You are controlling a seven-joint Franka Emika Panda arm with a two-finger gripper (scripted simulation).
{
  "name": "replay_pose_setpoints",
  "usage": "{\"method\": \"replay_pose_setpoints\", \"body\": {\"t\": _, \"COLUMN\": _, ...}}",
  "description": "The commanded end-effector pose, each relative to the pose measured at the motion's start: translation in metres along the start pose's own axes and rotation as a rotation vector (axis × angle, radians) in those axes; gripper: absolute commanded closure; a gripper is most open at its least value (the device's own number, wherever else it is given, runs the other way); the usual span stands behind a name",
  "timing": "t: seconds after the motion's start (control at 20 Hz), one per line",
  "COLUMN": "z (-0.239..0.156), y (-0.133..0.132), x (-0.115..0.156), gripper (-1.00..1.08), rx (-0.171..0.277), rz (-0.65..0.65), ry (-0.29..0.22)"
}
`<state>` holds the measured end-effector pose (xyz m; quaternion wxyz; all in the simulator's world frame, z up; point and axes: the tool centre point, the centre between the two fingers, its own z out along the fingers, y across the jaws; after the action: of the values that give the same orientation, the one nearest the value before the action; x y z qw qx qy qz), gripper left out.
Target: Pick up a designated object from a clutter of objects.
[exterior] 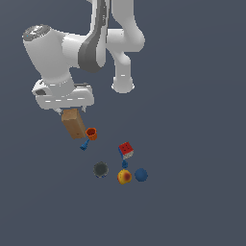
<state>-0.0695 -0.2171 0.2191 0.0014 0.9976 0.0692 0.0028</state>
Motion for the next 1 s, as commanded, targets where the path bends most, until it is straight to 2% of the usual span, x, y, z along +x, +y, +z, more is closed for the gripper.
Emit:
{"method": "replay_pose_setpoints", "body": {"t": 0.0, "z": 0.009, "y": 0.012, "x": -0.011, "gripper": -0.92, "rx": 0.001, "rz": -0.013, "ry": -0.001}}
{"method": "replay_pose_setpoints", "body": {"t": 0.4, "z": 0.024, "y": 0.032, "x": -0.034, "gripper": -0.92, "rx": 0.003, "rz": -0.033, "ry": -0.005}}
{"method": "replay_pose_setpoints", "body": {"t": 0.95, "z": 0.036, "y": 0.033, "x": -0.037, "gripper": -0.92, "rx": 0.003, "rz": -0.034, "ry": -0.006}}
